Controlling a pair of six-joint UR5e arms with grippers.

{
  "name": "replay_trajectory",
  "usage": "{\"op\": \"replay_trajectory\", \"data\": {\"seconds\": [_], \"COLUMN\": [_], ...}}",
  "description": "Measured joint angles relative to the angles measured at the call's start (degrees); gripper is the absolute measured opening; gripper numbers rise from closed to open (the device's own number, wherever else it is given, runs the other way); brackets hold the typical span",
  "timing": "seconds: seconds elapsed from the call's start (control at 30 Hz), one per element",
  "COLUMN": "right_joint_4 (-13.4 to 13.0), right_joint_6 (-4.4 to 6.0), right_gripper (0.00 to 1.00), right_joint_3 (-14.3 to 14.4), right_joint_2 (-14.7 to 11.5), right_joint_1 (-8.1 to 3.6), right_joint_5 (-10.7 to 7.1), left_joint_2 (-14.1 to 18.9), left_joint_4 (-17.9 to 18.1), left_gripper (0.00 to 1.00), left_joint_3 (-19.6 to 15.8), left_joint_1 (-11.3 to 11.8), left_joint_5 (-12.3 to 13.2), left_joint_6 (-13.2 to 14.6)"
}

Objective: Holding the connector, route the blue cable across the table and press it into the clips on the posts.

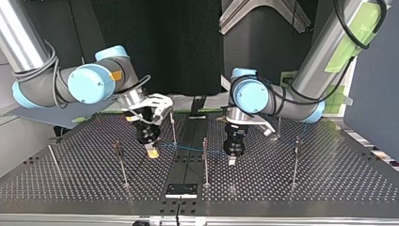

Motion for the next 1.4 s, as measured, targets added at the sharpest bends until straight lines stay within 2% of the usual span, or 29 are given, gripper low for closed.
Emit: {"op": "replay_trajectory", "data": {"seconds": [0.13,0.17,0.2,0.23,0.27,0.3,0.33,0.37,0.4,0.43,0.5,0.53,0.57,0.93,1.17,1.4], "right_joint_4": [-0.2,-0.3,-0.3,-0.4,-0.5,-0.5,-0.5,-0.6,-0.6,-0.6,-0.6,-0.6,-0.6,-0.6,-0.6,-0.5], "right_joint_6": [0.19,0.21,0.22,0.24,0.27,0.29,0.30,0.31,0.32,0.33,0.33,0.34,0.34,0.17,0.01,-0.09], "right_gripper": [0.00,0.00,0.00,0.00,0.00,0.00,0.00,0.00,0.00,0.00,0.00,0.00,0.00,0.00,0.00,0.00], "right_joint_3": [-0.3,-0.4,-0.5,-0.5,-0.6,-0.7,-0.7,-0.8,-0.8,-0.9,-0.9,-0.9,-0.9,-1.0,-1.0,-1.2], "right_joint_2": [0.9,1.0,1.2,1.2,1.3,1.4,1.4,1.5,1.5,1.5,1.5,1.5,1.5,1.5,1.5,1.5], "right_joint_1": [-0.82,-1.07,-1.25,-1.44,-1.70,-1.88,-2.06,-2.26,-2.37,-2.45,-2.56,-2.64,-2.83,-3.75,-3.99,-4.11], "right_joint_5": [-0.30,-0.44,-0.54,-0.63,-0.72,-0.75,-0.79,-0.81,-0.82,-0.83,-0.84,-0.88,-0.99,-1.43,-1.45,-1.52], "left_joint_2": [0.0,0.0,0.0,0.0,0.0,0.0,0.0,0.0,0.1,0.1,0.2,0.3,0.5,4.0,7.0,10.0], "left_joint_4": [-0.5,-0.6,-0.8,-0.9,-1.3,-1.6,-2.0,-2.5,-2.9,-3.4,-4.4,-4.9,-5.4,-10.2,-12.7,-13.0], "left_gripper": [0.02,0.15,0.23,0.23,0.36,0.44,0.44,0.53,0.70,0.70,0.94,0.94,1.00,1.00,1.00,1.00], "left_joint_3": [0.0,0.0,0.0,0.0,0.0,0.0,0.0,0.0,0.0,0.0,0.0,0.0,0.0,-0.5,-3.2,-6.2], "left_joint_1": [0.0,-0.1,-0.1,-0.2,-0.3,-0.4,-0.5,-0.6,-0.7,-0.8,-1.0,-1.0,-1.1,-3.0,-5.0,-6.4], "left_joint_5": [0.0,0.0,0.0,0.0,0.0,-0.1,-0.1,-0.1,-0.1,-0.1,-0.1,-0.1,-0.2,-1.9,-2.1,-2.2], "left_joint_6": [-0.1,-0.1,-0.1,-0.2,-0.2,-0.2,-0.1,-0.1,0.0,0.0,0.2,0.3,0.4,1.7,1.8,1.9]}}
